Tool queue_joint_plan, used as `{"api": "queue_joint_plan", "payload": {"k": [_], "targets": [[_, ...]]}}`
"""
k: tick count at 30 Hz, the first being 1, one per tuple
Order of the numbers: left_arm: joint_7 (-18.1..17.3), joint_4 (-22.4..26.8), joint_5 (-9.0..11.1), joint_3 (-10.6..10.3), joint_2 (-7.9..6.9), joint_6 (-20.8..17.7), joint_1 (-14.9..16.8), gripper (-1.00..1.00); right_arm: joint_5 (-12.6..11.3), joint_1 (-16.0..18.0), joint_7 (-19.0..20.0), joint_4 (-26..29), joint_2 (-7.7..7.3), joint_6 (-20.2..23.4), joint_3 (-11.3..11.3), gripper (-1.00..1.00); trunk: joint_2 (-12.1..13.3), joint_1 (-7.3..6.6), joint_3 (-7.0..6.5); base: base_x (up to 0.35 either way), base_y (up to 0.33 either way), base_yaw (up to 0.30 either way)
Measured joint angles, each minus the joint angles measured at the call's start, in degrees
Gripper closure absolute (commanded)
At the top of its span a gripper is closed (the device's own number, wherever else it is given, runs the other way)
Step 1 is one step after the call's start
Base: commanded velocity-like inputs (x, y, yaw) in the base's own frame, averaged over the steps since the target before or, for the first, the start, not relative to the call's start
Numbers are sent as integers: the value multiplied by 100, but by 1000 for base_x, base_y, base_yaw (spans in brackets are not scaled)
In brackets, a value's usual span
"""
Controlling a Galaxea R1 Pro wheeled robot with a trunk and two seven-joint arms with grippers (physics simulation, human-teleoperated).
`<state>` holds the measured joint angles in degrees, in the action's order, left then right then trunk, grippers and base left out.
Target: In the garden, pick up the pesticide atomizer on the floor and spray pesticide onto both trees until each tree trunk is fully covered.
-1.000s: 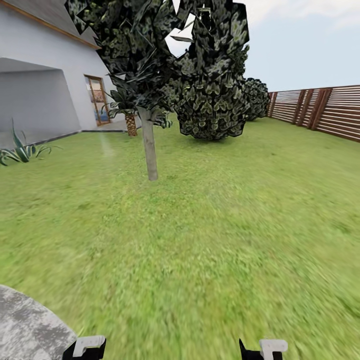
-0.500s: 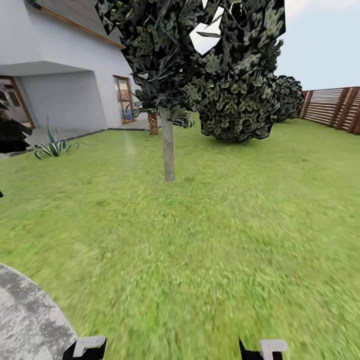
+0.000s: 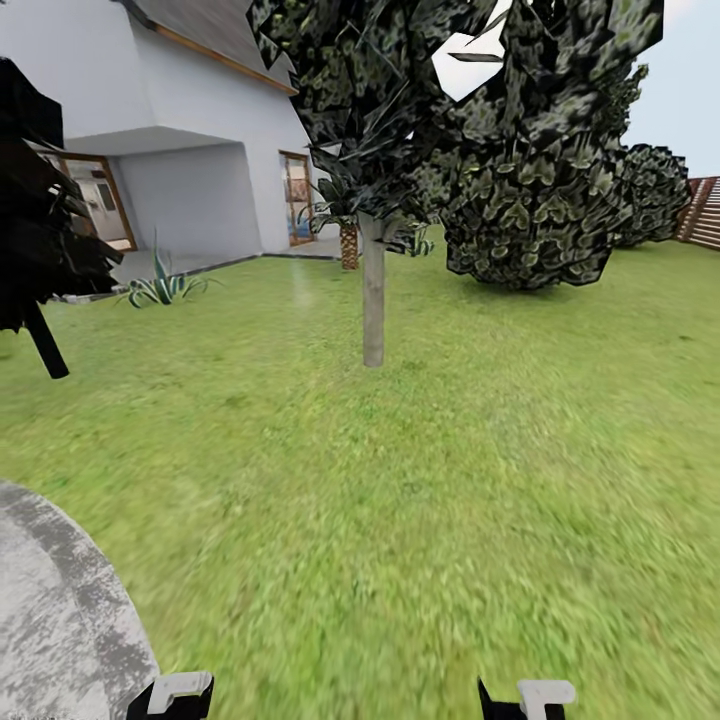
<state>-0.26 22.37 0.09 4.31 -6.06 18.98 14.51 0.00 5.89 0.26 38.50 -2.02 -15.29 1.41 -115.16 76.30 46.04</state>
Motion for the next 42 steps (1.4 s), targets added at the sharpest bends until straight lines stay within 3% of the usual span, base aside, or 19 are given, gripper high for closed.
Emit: {"api": "queue_joint_plan", "payload": {"k": [8, 42], "targets": [[0, -1, 0, 0, 0, 0, 1, -100, 0, 0, 0, 0, 0, 0, 0, -100, 0, 0, 0, 203, -203, 279], [18, 4, 9, 1, 0, 0, 0, -100, 0, 0, 0, 0, 1, 0, 0, -100, 0, 0, 0, 42, -270, 279]]}}
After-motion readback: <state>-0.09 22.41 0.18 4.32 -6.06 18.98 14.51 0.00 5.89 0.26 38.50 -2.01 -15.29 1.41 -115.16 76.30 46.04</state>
